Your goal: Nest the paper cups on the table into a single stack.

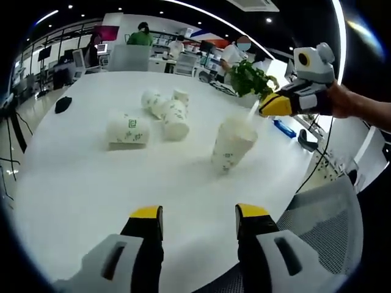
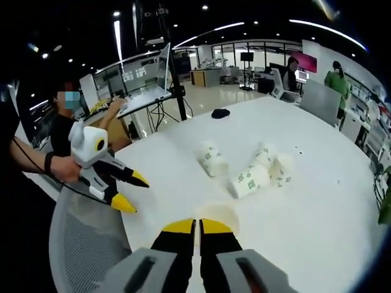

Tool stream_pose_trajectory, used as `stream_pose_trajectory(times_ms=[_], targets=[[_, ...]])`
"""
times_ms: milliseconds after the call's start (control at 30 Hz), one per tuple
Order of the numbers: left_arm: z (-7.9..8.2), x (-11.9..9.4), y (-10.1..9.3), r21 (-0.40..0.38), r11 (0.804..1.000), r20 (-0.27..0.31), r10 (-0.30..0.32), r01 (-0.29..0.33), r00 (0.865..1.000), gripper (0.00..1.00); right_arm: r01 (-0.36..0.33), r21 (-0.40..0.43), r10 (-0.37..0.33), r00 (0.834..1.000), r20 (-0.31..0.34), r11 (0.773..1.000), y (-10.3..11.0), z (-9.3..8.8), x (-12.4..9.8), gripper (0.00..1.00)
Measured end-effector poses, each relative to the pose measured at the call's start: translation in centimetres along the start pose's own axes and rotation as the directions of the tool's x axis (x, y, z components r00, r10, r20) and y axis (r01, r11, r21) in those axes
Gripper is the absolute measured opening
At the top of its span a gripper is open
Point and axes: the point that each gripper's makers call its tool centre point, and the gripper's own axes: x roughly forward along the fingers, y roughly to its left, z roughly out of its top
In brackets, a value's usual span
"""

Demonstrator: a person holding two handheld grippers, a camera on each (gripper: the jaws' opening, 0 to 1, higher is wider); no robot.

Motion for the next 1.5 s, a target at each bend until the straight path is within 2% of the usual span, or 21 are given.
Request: stream_pose_trajectory(times_ms=[333, 667, 867, 1067, 1300, 1400, 1500], targets=[[-0.1, 0.1, 0.2, -0.001, 1.0, 0.001, 0.001, -0.001, 1.0, 0.46, 0.002, 0.018, -0.002, 1.0, -0.006, 1.0, 0.2, -0.8, 0.1, 0.0], [0.1, -0.1, 0.6, -0.031, 0.999, 0.016, 0.01, -0.009, 1.0, 0.46, 0.018, 0.053, -0.017, 1.0, -0.009, 0.998, 0.2, -2.5, 0.0, 0.05], [0.3, -0.1, 1.0, -0.065, 0.998, 0.03, 0.023, -0.021, 0.999, 0.46, 0.027, 0.111, -0.027, 1.0, 0.002, 0.993, 0.1, -3.8, -0.6, 0.07], [0.7, -0.3, 0.9, -0.071, 0.997, 0.03, 0.03, -0.028, 0.999, 0.46, 0.03, 0.136, -0.028, 0.999, -0.015, 0.99, 0.4, -5.4, -0.1, 0.09], [0.9, -0.7, 1.2, -0.105, 0.994, 0.044, 0.042, -0.037, 0.998, 0.46, 0.04, 0.152, -0.036, 0.999, -0.03, 0.988, 0.3, -5.9, 0.2, 0.14], [1.1, -1.0, 1.5, -0.098, 0.994, 0.041, 0.053, -0.049, 0.998, 0.46, 0.049, 0.149, -0.043, 0.998, -0.041, 0.988, 0.1, -6.1, 0.3, 0.17], [1.6, -1.1, 2.8, -0.103, 0.993, 0.048, 0.069, -0.064, 0.996, 0.46, 0.048, 0.148, -0.043, 0.998, -0.042, 0.988, 0.2, -6.1, 0.3, 0.2]])
